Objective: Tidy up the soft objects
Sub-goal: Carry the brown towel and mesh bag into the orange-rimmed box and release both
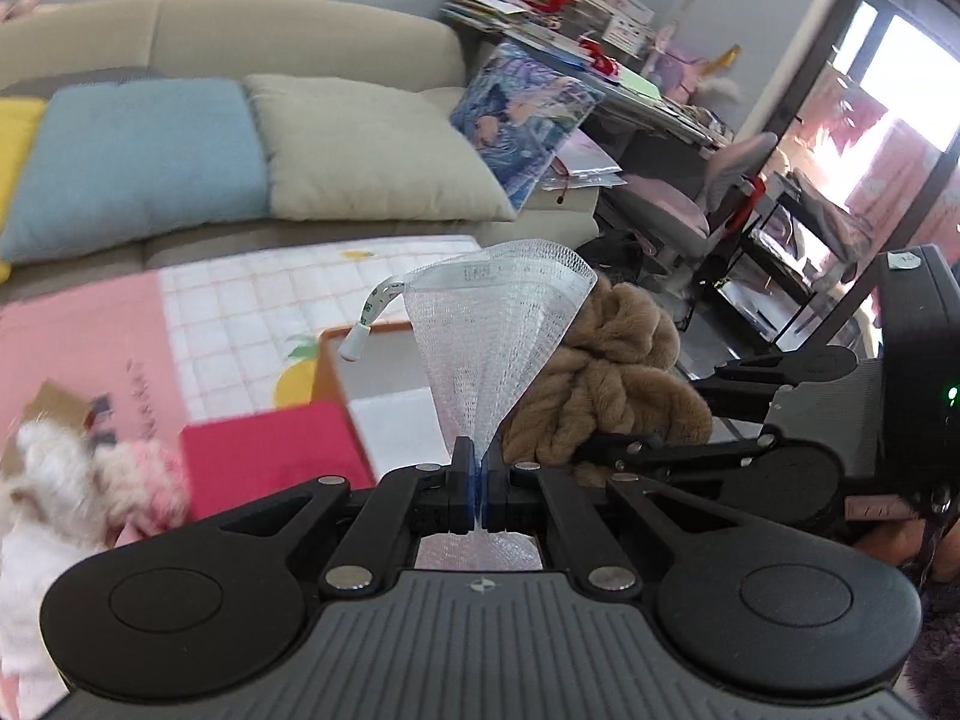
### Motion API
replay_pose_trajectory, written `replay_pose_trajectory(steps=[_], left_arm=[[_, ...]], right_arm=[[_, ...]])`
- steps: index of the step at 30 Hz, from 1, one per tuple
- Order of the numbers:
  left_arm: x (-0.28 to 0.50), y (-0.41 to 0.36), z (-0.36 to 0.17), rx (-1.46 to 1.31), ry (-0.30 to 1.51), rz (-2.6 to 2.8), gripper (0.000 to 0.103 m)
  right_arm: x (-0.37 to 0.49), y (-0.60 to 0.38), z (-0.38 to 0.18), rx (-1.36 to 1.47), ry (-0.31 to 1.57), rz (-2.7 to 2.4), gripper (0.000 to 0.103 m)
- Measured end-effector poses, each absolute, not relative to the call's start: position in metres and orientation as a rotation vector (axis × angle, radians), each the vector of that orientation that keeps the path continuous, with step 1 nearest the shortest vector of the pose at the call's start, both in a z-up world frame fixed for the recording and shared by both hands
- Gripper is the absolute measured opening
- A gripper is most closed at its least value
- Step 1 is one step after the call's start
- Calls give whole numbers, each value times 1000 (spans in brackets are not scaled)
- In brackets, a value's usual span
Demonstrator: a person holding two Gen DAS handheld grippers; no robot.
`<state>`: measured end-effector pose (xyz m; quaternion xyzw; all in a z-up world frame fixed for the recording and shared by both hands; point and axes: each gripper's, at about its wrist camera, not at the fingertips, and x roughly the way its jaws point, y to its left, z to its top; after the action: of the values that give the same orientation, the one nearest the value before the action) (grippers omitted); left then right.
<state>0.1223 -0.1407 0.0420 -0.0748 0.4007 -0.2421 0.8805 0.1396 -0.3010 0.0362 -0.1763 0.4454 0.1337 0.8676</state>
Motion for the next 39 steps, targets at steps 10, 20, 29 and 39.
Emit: replay_pose_trajectory(steps=[10,20,29,39], left_arm=[[163,-195,-6,-65,968,-502,1],[184,-209,-49,16,1128,-468,1],[188,-218,-69,80,1254,-440,2],[196,-209,-74,39,1308,-372,16]], right_arm=[[170,-326,-16,-336,1054,232,30],[196,-319,-67,-372,1189,311,30],[204,-316,-95,-351,1279,351,31],[206,-315,-93,-372,1272,330,36]])
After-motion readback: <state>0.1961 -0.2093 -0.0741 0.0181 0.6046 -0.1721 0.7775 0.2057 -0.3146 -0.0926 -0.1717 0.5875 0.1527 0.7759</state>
